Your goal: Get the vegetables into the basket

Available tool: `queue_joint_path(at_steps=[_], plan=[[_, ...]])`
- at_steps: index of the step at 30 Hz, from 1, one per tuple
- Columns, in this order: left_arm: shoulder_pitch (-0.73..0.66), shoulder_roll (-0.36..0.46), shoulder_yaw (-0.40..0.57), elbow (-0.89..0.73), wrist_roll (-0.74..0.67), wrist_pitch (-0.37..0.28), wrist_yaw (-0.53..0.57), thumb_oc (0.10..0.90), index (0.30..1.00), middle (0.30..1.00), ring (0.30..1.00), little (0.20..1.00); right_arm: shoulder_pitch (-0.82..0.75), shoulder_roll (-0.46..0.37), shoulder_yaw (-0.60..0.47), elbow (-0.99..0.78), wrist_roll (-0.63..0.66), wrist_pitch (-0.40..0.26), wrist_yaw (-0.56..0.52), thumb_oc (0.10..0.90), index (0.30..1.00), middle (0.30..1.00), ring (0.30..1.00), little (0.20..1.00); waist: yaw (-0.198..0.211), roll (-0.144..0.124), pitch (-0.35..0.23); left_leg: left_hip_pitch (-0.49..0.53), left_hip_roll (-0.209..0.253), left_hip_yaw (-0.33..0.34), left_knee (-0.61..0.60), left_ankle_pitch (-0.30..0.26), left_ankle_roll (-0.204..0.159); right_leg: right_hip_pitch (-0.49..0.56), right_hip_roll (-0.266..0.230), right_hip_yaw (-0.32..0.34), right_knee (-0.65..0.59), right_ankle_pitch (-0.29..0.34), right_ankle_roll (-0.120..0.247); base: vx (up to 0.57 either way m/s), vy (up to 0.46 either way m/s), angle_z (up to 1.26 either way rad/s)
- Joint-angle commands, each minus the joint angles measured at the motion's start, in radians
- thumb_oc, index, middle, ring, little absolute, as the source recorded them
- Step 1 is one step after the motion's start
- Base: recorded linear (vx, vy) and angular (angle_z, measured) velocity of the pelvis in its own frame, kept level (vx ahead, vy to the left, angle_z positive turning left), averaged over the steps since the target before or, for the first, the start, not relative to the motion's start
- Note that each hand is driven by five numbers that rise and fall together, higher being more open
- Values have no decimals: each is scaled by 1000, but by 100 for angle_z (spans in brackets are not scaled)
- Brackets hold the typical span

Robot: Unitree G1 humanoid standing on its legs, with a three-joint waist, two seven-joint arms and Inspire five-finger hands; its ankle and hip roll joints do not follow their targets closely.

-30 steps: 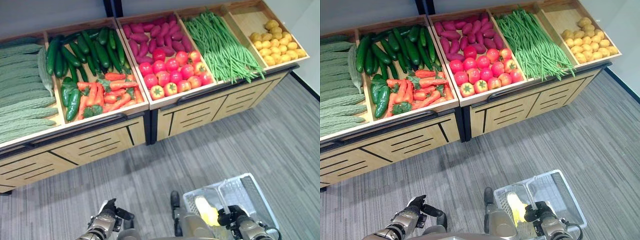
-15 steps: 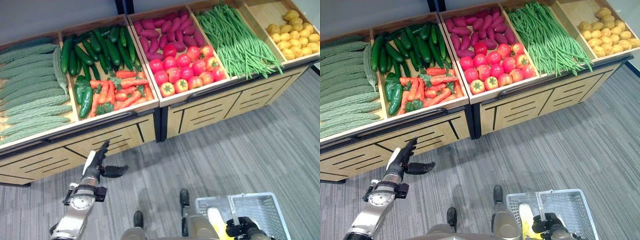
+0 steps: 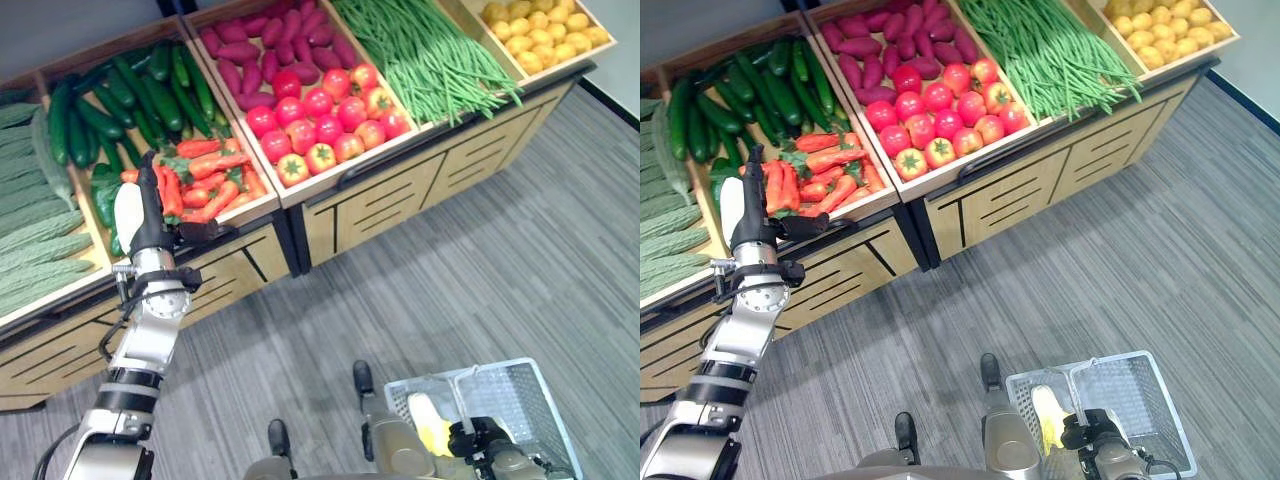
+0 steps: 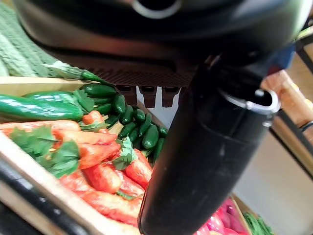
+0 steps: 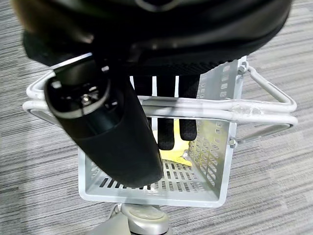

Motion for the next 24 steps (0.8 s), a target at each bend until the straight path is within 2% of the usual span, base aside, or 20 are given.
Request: queue_joint_path(at_steps=[1, 5, 7, 12, 24], plan=[[-107, 132, -2, 31, 122, 11, 118, 900, 1000, 1000, 1000, 1000, 18, -11, 55, 7, -26, -3, -15, 400, 300, 300, 300, 300, 7, -28, -51, -58, 14, -22, 3, 18, -19, -9, -75, 39, 47, -103, 104, 1, -46, -11], [-215, 235, -33, 213, 106, 57, 151, 900, 1000, 1000, 1000, 1000, 2, -12, 82, 14, -24, -4, -26, 400, 300, 300, 300, 300, -7, -18, -45, -101, 35, -7, 2, 40, -34, -57, -53, 42, 37, -90, 101, 27, -66, -14], [-239, 254, -45, 249, 98, 68, 152, 900, 1000, 1000, 1000, 1000, -1, -11, 90, 15, -20, -6, -29, 400, 300, 300, 300, 300, -9, -20, -43, -109, 41, -3, 2, 44, -38, -64, -47, 42, 36, -89, 99, 32, -55, -6], [-337, 348, -124, 455, 60, 69, 145, 900, 1000, 1000, 1000, 1000, -14, -9, 114, 20, -3, -20, -39, 400, 300, 300, 300, 300, -18, -25, -36, -133, 60, 6, 1, 59, -51, -91, -33, 39, 34, -83, 98, 23, -48, -3], [-439, 386, -218, 513, 39, 60, 142, 900, 1000, 1000, 1000, 1000, -30, 12, 154, 6, 25, -38, -43, 400, 300, 300, 300, 300, -24, -35, -17, -180, 71, 3, 1, 74, -64, -135, -24, 33, 26, -66, 98, 0, -1, 0]])
